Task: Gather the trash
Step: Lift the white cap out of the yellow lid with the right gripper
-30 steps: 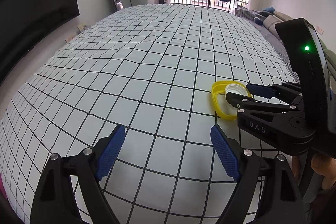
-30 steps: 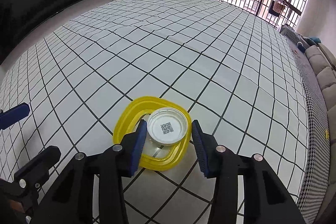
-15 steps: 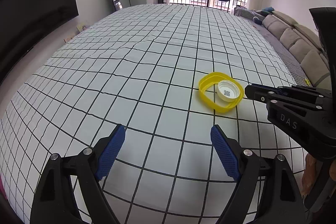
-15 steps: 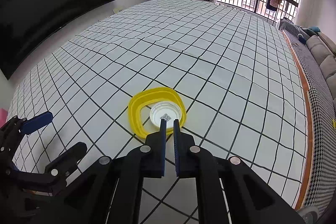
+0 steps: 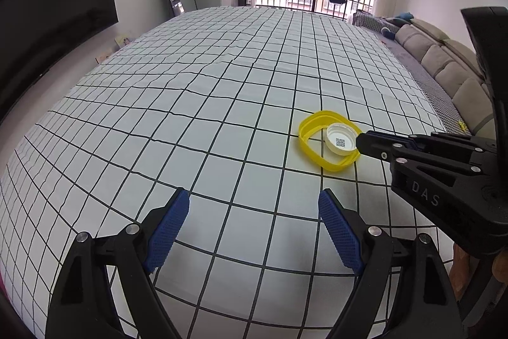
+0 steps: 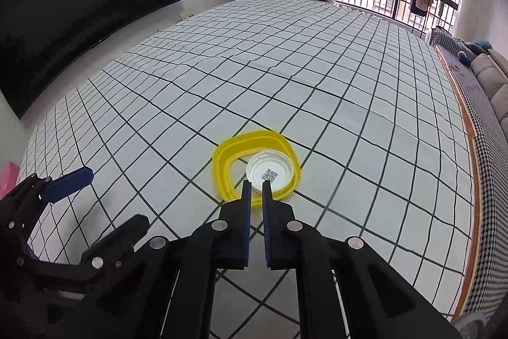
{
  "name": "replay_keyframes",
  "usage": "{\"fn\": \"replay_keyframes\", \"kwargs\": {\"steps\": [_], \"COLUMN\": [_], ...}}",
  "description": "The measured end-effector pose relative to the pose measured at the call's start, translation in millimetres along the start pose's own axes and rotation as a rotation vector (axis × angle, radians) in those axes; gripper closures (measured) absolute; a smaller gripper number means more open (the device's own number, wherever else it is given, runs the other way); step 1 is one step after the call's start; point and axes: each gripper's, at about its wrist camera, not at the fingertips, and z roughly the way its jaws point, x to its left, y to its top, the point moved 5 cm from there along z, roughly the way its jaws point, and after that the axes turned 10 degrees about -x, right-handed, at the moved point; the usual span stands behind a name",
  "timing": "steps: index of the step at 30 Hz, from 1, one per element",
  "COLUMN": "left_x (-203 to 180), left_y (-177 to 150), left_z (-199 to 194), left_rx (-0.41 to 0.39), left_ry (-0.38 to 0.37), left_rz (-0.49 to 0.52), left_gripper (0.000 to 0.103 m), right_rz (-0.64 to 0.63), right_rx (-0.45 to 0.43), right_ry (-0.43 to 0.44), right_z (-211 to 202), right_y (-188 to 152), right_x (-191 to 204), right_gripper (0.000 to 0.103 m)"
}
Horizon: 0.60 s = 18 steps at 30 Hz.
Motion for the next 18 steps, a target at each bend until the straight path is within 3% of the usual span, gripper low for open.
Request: {"fn": "replay_keyframes", "kwargs": {"steps": [18], "left_x": [11], "left_y": [0], "left_z": [3], "left_rx": [0.014], "left_ry": [0.002], "left_rz": [-0.009], "left_gripper": [0.021], "right_rz": [-0.107], "right_rx": [0.097], "right_ry": [0.002], "right_z": [38], "right_y": [10], "right_x": [15], "right_gripper": [0.095]}}
